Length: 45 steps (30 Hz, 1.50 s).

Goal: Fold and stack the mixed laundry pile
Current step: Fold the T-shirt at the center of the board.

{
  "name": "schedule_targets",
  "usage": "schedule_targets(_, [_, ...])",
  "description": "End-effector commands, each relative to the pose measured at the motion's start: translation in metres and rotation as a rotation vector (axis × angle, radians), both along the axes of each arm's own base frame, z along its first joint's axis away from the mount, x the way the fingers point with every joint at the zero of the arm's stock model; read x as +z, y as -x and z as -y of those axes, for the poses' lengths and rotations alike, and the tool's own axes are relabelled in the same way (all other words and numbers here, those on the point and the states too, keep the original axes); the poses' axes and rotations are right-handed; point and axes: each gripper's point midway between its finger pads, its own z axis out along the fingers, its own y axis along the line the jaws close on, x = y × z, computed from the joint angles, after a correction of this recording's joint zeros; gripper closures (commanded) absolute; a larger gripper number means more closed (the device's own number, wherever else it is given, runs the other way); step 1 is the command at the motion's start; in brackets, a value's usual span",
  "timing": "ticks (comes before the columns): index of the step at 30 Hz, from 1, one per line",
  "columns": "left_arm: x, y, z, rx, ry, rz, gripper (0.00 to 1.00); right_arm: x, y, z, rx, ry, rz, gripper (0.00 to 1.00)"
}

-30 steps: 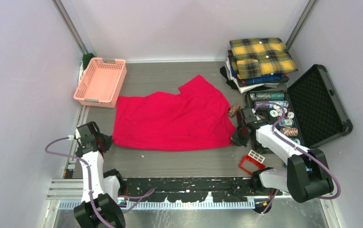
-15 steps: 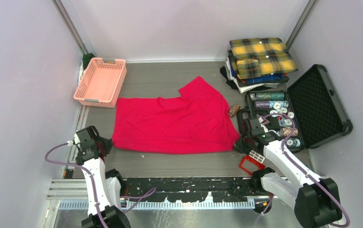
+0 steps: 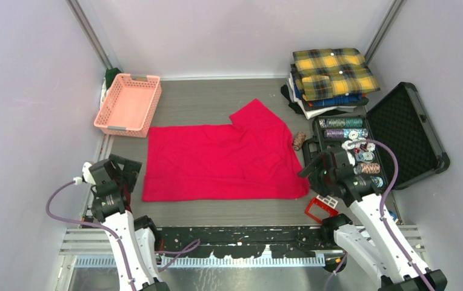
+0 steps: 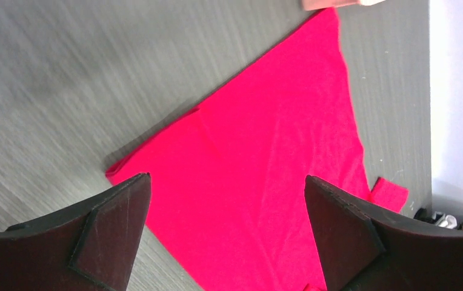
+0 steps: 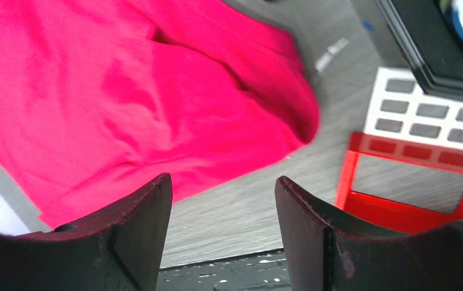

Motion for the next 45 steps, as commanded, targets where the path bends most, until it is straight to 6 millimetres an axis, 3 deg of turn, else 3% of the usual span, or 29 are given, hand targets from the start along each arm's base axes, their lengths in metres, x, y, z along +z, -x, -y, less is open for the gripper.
schedule_targets(1, [0.053, -0.032, -0.005, -0.167, -0.153, 0.125, 0.00, 0.063, -0.046, -0.003, 0.108, 0.091, 0.160, 0.32])
schedule_targets(4, [0.068, -0.054, 0.004, -0.325, -0.235, 0.126, 0.00, 0.084, -0.083, -0.006, 0.171, 0.217, 0.181, 0.33])
schedule_targets(8, [0.075, -0.070, 0.029, -0.568, -0.351, 0.021, 0.00, 0.101, -0.145, -0.039, 0.313, 0.353, 0.226, 0.33])
schedule_targets(12, [0.073, -0.070, 0.065, -0.785, -0.383, -0.005, 0.01, 0.084, -0.210, -0.073, 0.423, 0.423, 0.175, 0.34])
schedule_targets(15, [0.066, -0.055, 0.084, -0.871, -0.355, -0.011, 0.02, 0.065, -0.256, -0.090, 0.475, 0.482, 0.124, 0.35])
schedule_targets(17, [0.063, -0.044, 0.093, -0.909, -0.321, -0.010, 0.00, 0.042, -0.285, -0.097, 0.499, 0.534, 0.076, 0.35])
schedule_targets(20, [0.057, -0.030, 0.095, -0.906, -0.288, -0.028, 0.00, 0.022, -0.323, -0.107, 0.522, 0.581, 0.059, 0.35])
schedule_targets(23, [0.056, -0.025, 0.101, -0.920, -0.306, 0.005, 0.00, 0.000, -0.353, -0.115, 0.543, 0.611, 0.054, 0.35])
schedule_targets(25, [0.057, -0.026, 0.100, -0.912, -0.322, 0.020, 0.00, -0.004, -0.373, -0.118, 0.532, 0.629, 0.077, 0.35])
schedule_targets(29, [0.052, -0.027, 0.105, -0.943, -0.312, -0.006, 0.00, -0.018, -0.398, -0.119, 0.506, 0.621, 0.110, 0.33])
schedule_targets(35, [0.048, -0.029, 0.105, -0.948, -0.305, -0.033, 0.00, -0.011, -0.425, -0.128, 0.480, 0.615, 0.223, 0.30])
schedule_targets(45, [0.046, -0.028, 0.104, -0.943, -0.302, -0.049, 0.00, -0.034, -0.449, -0.135, 0.468, 0.538, 0.266, 0.28])
